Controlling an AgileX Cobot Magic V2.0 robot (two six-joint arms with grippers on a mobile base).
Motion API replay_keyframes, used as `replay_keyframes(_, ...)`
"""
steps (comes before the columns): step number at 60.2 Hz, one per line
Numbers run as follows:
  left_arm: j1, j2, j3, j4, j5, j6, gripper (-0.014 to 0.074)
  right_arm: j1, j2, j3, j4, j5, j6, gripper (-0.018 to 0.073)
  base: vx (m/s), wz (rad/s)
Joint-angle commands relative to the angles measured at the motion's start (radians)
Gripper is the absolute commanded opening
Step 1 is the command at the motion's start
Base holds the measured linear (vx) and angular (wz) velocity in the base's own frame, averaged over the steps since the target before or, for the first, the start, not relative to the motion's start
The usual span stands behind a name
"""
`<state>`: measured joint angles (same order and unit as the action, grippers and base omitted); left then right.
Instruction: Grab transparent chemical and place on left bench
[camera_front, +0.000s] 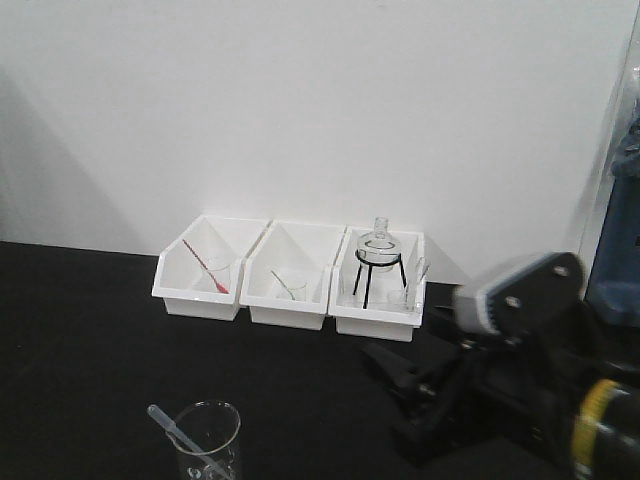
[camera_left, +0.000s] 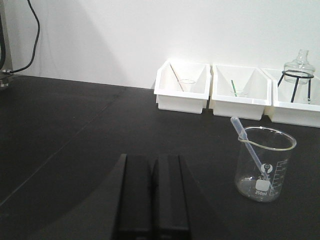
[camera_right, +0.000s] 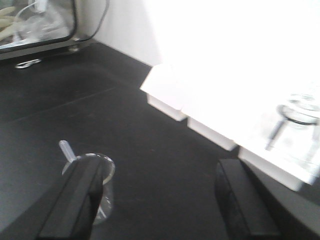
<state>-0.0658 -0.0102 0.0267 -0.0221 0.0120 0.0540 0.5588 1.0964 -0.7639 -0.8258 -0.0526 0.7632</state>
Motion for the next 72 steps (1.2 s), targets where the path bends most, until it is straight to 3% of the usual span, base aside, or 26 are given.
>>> replay_keyframes(1,-0.002,-0.019,0.016,-0.001,-0.078,-0.008,-0.0003,-0.006,-0.158,0.049,0.001,0.033,-0.010,0.0496,0.00,0.00)
replay_keyframes(19,-0.002,-0.019,0.016,-0.001,-0.078,-0.008,-0.0003,-0.006,-0.532,0.270,0.011,0.088,-0.003,0.0473,0.00,0.00)
replay_keyframes(32,-0.002,-0.019,0.016,-0.001,-0.078,-0.008,-0.0003,-0.006,-0.765,0.337,0.011,0.151,-0.003,0.0455,0.00,0.00)
replay_keyframes(43,-0.002,-0.019,0.016,-0.001,-0.078,-0.008,-0.0003,-0.006,-0.854,0.337,-0.057,0.328,-0.010,0.0320,0.00,0.00)
replay_keyframes(48,-0.002,-0.019,0.016,-0.001,-0.078,-0.008,-0.0003,-0.029,-0.873,0.337,0.007,0.401,-0.032,0.0218,0.00,0.00)
replay_keyframes(54,-0.002,-0.019,0.016,-0.001,-0.078,-0.008,-0.0003,-0.137,-0.914,0.337,0.167,0.449,-0.125,0.0106,0.00,0.00)
replay_keyframes(58,-0.002,-0.019,0.016,-0.001,-0.078,-0.008,-0.0003,-0.216,-0.946,0.337,0.310,0.457,-0.242,0.0038,0.00,0.00)
replay_keyframes(61,-0.002,-0.019,0.016,-0.001,-0.078,-0.008,-0.0003,-0.283,-0.965,0.337,0.447,0.461,-0.379,-0.0015,0.00,0.00)
replay_keyframes(65,-0.002,-0.019,0.016,-0.001,-0.078,-0.008,-0.0003,-0.351,-0.985,0.351,0.564,0.446,-0.542,-0.0011,0.00,0.00)
replay_keyframes(69,-0.002,-0.019,0.016,-0.001,-0.078,-0.008,-0.0003,-0.416,-1.012,0.421,0.614,0.345,-0.716,-0.0010,0.00,0.00)
replay_keyframes(72,-0.002,-0.019,0.016,-0.001,-0.078,-0.008,-0.0003,-0.443,-1.038,0.487,0.617,0.249,-0.777,-0.0010,0.00,0.00)
